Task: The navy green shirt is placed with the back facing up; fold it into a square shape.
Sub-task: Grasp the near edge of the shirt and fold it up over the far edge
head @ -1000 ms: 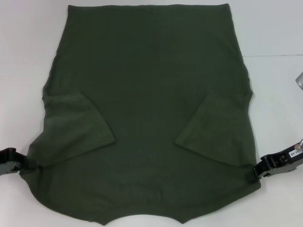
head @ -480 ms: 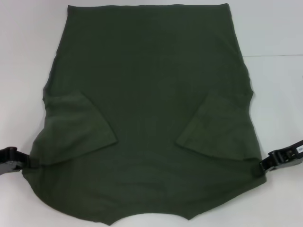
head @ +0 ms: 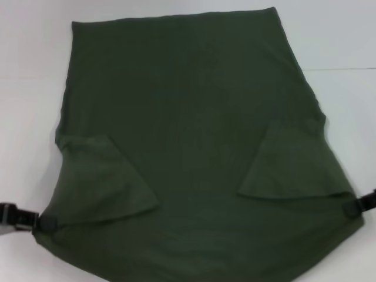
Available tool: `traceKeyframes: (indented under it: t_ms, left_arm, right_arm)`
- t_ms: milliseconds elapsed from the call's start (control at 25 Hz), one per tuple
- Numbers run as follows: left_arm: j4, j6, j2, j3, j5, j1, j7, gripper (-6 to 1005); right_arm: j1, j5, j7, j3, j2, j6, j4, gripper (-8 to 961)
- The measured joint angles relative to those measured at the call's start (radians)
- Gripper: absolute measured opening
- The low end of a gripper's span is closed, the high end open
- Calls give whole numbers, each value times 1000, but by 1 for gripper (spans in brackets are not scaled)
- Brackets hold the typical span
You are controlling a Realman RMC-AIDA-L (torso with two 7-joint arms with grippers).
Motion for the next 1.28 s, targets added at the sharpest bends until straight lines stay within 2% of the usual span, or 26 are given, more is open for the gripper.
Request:
traceKeyframes:
  t_ms: [240,400,520,680,840,920,1200,1240,1280]
  left_arm:
    - [7,137,7,9,27,20,52,5]
    - [14,189,10,12,60,22,64,5]
    - [12,191,17,-11,57,5,53,5]
    - [9,175,32,-130,55,-40,0,5]
    - [6,97,46,-270,41,-72,-73,4]
    - [1,23,44,-300,-3,-79,-93,4]
    - [-49,-203,13,-301,-183,-101,-48,4]
    - [-49,-203,13,-301,-183,-101,-48,4]
    - [-67,-276,-3,-296,-209,-115,-17,4]
  right_arm:
    - [-62,0,-125,64,-20,-152,-46,57]
    - [-75,-2,-190,77,-23,-230,-46,60]
    - [-60,-1,-200,112,-23,-217,-46,62]
    - [-4,0,-182,220,-23,-138,-39,64]
    - [30,2,-145,268,-21,-68,-37,67]
    - [47,24,-109,288,-14,1,-37,68]
    - [75,168,-79,285,14,228,-36,73]
    - [78,183,-81,282,19,255,-35,73]
    - [81,196,-85,278,23,282,-34,74]
